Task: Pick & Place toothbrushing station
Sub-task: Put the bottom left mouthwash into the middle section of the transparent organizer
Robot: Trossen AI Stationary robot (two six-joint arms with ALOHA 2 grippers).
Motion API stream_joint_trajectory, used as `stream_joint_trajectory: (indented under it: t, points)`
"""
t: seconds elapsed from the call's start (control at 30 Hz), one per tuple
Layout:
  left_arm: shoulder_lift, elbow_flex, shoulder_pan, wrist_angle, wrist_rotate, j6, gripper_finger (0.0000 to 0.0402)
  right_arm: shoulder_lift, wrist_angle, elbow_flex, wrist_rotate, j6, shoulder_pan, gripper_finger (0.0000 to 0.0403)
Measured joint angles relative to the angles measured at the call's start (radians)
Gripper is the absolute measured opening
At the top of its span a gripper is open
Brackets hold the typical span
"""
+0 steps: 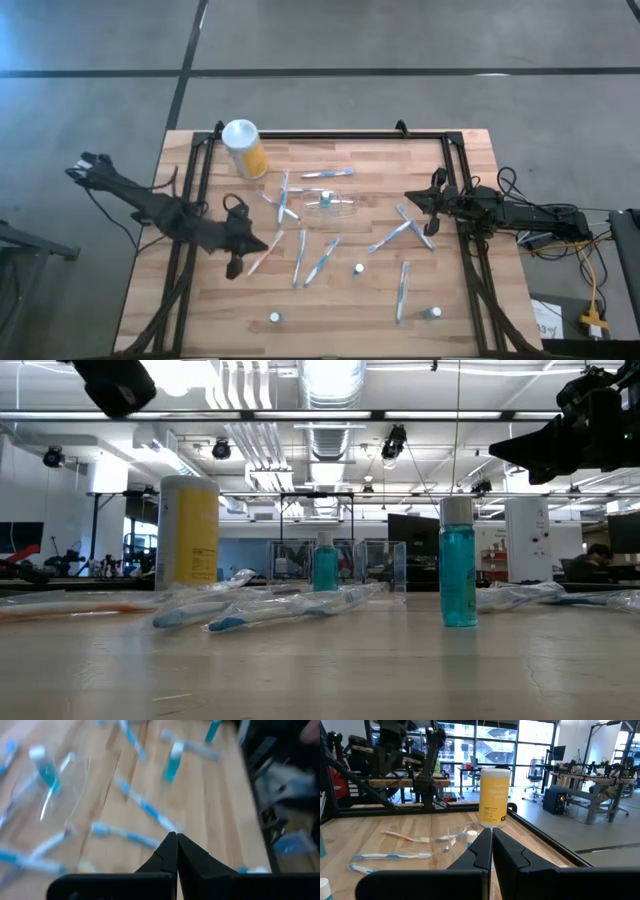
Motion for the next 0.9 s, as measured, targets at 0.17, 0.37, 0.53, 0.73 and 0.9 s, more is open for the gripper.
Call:
stream_joint_trajectory:
  t: [0.17, 0.37, 0.53, 0.73, 0.9]
  points:
    - [0.213, 0.220, -0.084, -0.278, 0.002, -0.186, 0.0002, 0.000, -0.002, 0.000, 0.000, 0.001, 0.000, 0.0008]
    - [0.455, 0.447, -0.148, -0.457, 0.025, -0.340, 0.0022, 0.000, -0.006, 0.000, 0.000, 0.024, 0.000, 0.0008]
    - [0.622, 0.611, -0.165, -0.490, 0.095, -0.427, 0.0055, 0.000, -0.011, 0.000, 0.000, 0.028, 0.000, 0.0008]
    - [0.781, 0.774, -0.169, -0.497, 0.206, -0.438, 0.0128, 0.001, -0.019, 0.000, 0.000, 0.046, 0.000, 0.0008]
    - [0.863, 0.851, -0.170, -0.538, 0.223, -0.468, 0.0195, 0.001, -0.048, 0.000, -0.001, 0.062, 0.000, 0.0008]
